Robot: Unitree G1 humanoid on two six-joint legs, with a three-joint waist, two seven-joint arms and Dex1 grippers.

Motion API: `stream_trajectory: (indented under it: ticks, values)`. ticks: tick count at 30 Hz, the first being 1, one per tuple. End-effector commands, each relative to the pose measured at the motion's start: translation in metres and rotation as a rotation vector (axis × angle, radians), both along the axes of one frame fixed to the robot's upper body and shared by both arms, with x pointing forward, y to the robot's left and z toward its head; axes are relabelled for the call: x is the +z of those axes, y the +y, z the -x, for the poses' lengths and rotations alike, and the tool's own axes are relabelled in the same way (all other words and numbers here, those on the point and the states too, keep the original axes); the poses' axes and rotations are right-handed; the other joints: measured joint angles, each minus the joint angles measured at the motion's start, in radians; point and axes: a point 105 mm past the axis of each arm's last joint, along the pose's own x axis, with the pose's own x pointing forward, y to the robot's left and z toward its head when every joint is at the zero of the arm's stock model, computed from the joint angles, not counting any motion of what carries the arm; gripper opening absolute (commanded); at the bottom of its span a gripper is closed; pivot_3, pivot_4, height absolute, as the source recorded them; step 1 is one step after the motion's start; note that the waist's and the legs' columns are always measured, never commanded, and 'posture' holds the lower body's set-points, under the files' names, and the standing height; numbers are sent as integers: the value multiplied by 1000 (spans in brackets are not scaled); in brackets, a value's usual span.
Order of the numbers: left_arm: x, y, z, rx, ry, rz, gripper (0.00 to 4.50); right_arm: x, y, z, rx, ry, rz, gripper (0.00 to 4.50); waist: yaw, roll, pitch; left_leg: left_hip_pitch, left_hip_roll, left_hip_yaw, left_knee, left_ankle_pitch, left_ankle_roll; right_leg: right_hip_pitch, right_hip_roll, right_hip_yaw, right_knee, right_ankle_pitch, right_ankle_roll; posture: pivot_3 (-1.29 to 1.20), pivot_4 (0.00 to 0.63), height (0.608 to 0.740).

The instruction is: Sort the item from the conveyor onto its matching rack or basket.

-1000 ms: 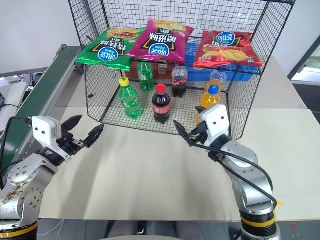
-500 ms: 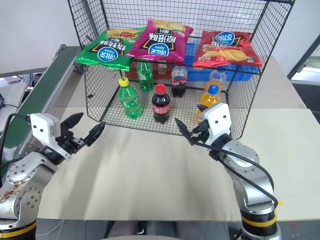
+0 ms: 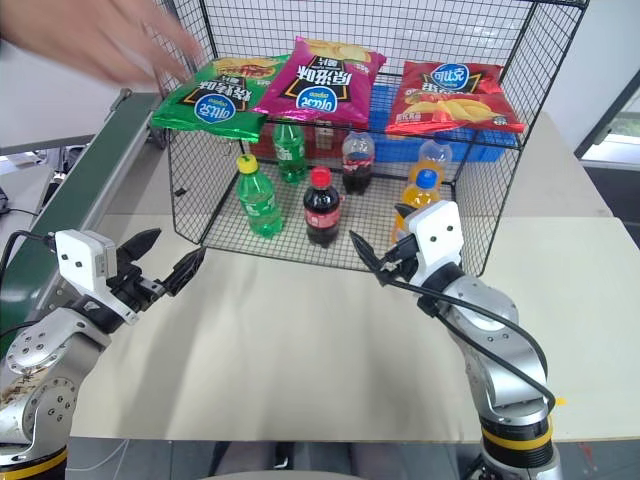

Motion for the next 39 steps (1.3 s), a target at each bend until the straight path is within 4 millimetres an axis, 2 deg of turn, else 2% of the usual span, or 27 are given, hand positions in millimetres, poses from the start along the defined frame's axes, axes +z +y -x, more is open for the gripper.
stream_trajectory:
  ticks: [1,13,22,39]
  values:
    - [11,-3,4,-19,-41,-13,4446,11,0,4,5,-41,-1,4500,0,0,0,0,0,0,0,0,0,0,0,0,0,0,0,0,150,740]
    - [12,-5,3,-25,-43,-23,4446,9,0,3,-2,-38,-7,4500,0,0,0,0,0,0,0,0,0,0,0,0,0,0,0,0,150,740]
    - [9,3,13,49,-29,-5,4446,11,3,1,28,-42,-7,4500,-1,0,0,0,0,0,0,0,0,0,-1,0,0,0,0,0,150,740]
    - [-19,9,30,82,40,-15,4446,13,8,-2,58,-37,7,4500,-1,0,0,0,0,0,0,0,0,0,-2,1,-1,0,0,0,150,740]
